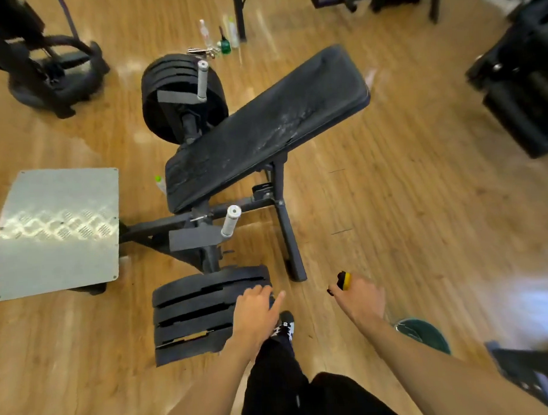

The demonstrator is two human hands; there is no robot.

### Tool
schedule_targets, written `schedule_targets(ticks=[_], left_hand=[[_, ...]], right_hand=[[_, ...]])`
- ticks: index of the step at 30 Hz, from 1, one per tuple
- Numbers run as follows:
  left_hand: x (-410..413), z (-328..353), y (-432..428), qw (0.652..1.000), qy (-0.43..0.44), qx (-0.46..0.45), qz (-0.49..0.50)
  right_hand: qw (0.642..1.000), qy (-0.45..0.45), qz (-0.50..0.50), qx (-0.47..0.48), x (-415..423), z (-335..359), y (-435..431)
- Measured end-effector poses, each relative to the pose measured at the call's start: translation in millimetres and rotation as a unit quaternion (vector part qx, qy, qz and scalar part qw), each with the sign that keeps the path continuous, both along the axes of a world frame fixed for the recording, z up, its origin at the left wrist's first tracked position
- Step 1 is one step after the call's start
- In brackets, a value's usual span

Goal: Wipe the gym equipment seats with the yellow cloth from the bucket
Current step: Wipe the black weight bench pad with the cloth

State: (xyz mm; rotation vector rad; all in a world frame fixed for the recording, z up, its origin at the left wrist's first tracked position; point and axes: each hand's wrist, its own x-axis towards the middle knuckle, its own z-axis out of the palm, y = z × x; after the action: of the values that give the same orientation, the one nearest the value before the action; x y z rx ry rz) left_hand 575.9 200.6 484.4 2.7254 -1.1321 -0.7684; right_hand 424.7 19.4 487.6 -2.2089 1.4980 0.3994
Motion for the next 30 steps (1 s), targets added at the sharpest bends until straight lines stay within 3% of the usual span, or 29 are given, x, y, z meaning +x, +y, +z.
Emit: schedule_targets(ticks=[8,16,22,27,30], left_hand=[[70,14,-145,0.994,-0.019,-0.048,-0.097],[106,14,-281,0.990,-0.014,-0.090,-0.104],[115,15,-374,0.998,-0.029,-0.064,0.001],[125,27,-428,0.974,-0.098,-0.169,0.111],[142,38,-461,0.969,-0.107,-0.181,0.128]], right_hand=[[0.997,0.014,-0.062,-0.053,47,22,-107],[0.993,-0.030,-0.089,-0.065,89,13,-232],[0.987,-0.112,-0.110,-0.038,130,3,-329],[0.970,-0.197,-0.143,-0.027,173,19,-394],[0.942,-0.294,-0.161,-0.026,205,28,-426]])
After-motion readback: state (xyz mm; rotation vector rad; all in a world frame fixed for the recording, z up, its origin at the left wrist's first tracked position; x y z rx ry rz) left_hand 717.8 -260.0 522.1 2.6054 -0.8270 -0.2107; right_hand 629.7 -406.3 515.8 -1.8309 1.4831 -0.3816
